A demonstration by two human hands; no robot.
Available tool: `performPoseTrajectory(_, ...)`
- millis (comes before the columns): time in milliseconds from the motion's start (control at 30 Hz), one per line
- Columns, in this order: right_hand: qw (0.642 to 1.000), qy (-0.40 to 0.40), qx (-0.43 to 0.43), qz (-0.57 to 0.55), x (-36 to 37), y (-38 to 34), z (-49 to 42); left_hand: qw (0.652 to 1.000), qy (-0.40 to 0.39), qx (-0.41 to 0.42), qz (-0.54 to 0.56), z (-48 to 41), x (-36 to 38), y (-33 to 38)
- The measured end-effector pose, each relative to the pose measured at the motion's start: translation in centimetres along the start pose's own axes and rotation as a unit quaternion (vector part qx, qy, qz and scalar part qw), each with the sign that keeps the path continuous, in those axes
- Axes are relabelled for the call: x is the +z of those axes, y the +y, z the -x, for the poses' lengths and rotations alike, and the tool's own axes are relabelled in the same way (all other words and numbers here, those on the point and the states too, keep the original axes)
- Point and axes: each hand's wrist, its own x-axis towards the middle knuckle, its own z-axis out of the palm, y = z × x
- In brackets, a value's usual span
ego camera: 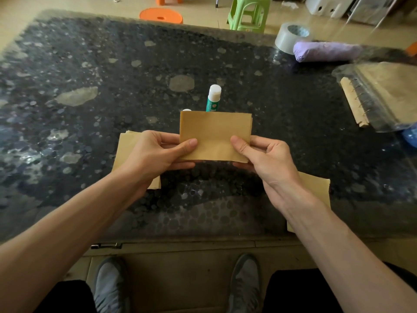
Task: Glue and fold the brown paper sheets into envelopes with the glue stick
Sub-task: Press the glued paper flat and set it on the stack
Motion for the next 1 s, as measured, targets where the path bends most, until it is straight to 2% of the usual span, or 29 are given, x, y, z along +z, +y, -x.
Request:
performPoseTrajectory(233,1.000,0.019,0.014,-0.009,-0.2,0.1,-0.2,1.000,0.007,-0.011,-0.006,-0.2,-0.4,0.0)
performPoseTrajectory(333,1.000,0.025,-0.007,0.007,-0.3,0.1,-0.1,1.000,0.007,-0.006,-0.006,-0.2,-0.3,0.0)
performPoseTrajectory(500,1.000,-0.005,0.018,-0.006,-0.4,0.0,-0.1,1.000,0.009,-0.005,-0.005,-0.1,-0.3,0.0)
performPoseTrajectory(633,1.000,0.009,0.005,0.003,-0.3,0.1,-0.2,1.000,-0.018,-0.002,0.004,0.2,0.0,0.0)
performPoseTrajectory(700,1.000,-0.007,-0.002,0.001,-0.1,0.0,0.1,0.999,-0.036,-0.013,0.015,0.4,0.3,0.0)
performPoseTrajectory(900,0.997,-0.070,-0.022,-0.008,1.0,0.4,0.9,1.000,-0.020,-0.012,0.018,0.4,1.0,-0.8)
performPoseTrajectory(1000,0.998,-0.047,-0.029,0.022,1.3,0.7,0.8,0.999,-0.029,-0.012,0.017,0.4,1.0,-0.9)
